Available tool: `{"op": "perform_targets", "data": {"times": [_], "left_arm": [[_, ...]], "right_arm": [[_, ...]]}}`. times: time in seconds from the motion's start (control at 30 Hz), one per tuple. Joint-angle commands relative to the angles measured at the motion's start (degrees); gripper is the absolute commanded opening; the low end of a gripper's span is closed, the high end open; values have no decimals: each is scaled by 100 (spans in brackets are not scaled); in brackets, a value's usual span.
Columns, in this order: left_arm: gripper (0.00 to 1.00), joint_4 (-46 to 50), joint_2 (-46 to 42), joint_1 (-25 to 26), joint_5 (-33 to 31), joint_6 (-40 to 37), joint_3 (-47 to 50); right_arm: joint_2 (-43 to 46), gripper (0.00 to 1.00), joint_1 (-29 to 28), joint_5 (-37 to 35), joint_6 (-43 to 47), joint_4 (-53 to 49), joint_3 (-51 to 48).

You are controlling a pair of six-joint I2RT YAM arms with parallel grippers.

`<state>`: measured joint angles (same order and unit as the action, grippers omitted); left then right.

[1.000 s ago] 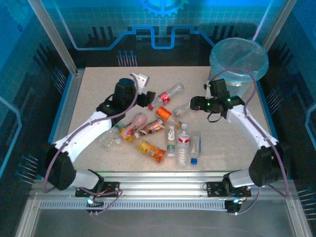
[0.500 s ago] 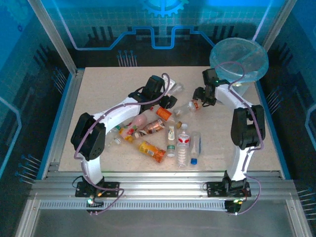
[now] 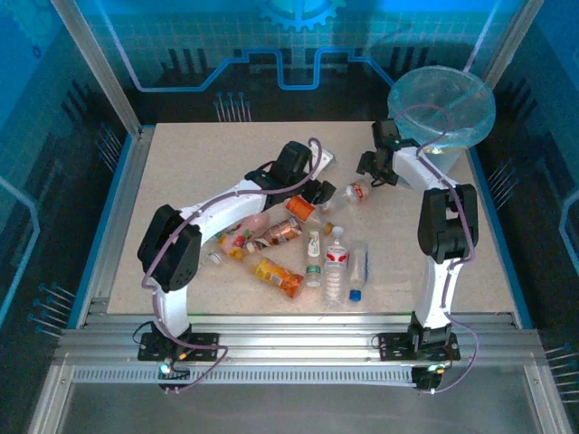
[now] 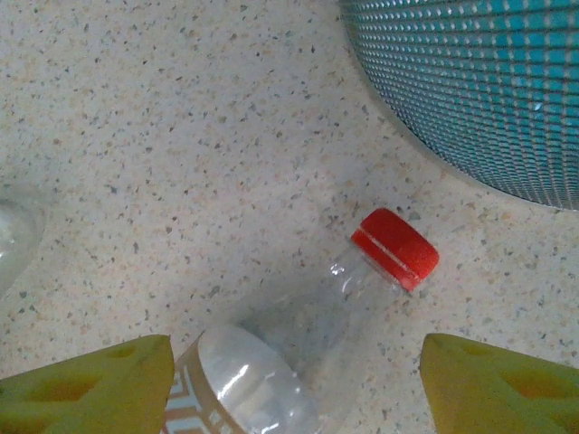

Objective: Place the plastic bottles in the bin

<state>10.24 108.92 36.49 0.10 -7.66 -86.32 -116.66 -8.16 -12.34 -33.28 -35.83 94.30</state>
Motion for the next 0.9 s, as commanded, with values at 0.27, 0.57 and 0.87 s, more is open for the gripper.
{"op": "perform_targets", "data": {"times": [0.27,0.57,0.87], "left_arm": [[74,19,340,94,236,-109,-267],[73,299,850,104,402,-183,-605],[71,330,1005,114,427,-165,-630]], "right_arm": [[-600,78,202,-269,50,-196,602],[-952,81,198,-273,-67,-292,809],[-1104,82,131,-185,-99,-366,892]]}}
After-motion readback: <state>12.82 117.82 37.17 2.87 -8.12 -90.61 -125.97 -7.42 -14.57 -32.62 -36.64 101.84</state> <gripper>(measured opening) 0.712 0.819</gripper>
